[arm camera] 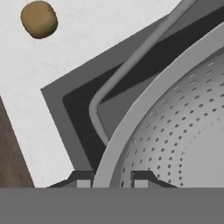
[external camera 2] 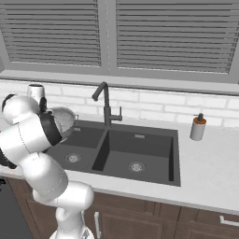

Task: Put the colander in the sink, put the apple, kiwi in the colander, and turn on the sink faucet and pour water over the colander.

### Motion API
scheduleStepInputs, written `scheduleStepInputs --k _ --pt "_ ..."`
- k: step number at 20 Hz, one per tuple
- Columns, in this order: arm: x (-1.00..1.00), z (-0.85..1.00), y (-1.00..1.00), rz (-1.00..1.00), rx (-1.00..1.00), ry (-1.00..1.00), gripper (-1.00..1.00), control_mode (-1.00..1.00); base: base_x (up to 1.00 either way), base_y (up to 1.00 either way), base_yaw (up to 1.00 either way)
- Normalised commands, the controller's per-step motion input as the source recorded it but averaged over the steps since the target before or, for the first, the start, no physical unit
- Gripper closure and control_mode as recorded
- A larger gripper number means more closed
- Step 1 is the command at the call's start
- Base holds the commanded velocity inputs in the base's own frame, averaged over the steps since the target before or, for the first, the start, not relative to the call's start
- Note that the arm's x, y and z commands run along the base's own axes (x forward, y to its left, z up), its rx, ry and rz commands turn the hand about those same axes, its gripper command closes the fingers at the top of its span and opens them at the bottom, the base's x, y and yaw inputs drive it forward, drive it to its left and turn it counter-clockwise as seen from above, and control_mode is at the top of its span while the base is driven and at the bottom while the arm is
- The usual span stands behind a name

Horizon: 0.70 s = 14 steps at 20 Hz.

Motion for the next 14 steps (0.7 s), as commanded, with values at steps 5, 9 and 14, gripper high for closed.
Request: scheduleStepInputs --k 5,9,14 --pt "0.27 -0.4 -0.2 -0.11 0.0 0.0 1.0 -1.0 0.0 0.0 0.0" --pt "0.09 -0.43 -0.12 -0.11 0.0 0.0 1.0 -1.0 0.0 0.0 0.0" --pt "0.04 -0.49 -0.06 -0.08 0.0 0.0 1.0 -1.0 0.0 0.0 0.0"
